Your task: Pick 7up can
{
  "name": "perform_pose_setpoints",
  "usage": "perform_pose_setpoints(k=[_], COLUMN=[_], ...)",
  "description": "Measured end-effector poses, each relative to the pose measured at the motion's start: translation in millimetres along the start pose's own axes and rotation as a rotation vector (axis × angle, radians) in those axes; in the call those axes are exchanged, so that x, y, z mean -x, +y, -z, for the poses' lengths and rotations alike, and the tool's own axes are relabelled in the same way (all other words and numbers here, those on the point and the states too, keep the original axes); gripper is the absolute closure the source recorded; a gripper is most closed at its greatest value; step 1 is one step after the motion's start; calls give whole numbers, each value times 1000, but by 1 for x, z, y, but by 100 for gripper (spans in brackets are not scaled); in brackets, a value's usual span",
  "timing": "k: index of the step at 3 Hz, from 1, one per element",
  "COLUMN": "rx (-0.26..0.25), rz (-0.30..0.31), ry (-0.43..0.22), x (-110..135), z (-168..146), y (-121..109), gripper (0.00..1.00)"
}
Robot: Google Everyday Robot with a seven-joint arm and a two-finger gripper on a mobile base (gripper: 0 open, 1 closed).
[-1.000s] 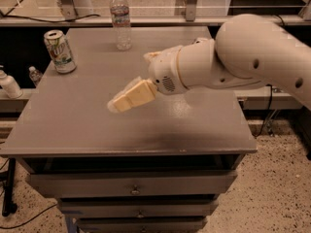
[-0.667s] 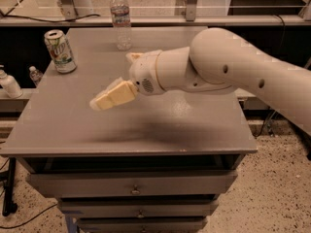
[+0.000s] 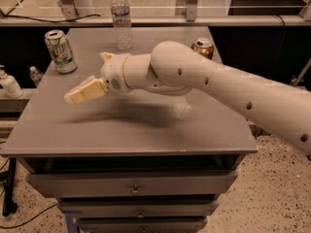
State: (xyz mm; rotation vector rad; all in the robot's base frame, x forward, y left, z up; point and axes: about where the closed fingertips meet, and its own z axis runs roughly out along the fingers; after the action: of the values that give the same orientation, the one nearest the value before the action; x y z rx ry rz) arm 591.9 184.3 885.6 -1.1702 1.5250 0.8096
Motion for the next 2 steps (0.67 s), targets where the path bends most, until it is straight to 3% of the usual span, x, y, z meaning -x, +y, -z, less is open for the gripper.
perform_pose_setpoints(k=[2], rx=[15], rz=[19], ry=[-69], x=[14], z=[-78], y=[-35], gripper=[0])
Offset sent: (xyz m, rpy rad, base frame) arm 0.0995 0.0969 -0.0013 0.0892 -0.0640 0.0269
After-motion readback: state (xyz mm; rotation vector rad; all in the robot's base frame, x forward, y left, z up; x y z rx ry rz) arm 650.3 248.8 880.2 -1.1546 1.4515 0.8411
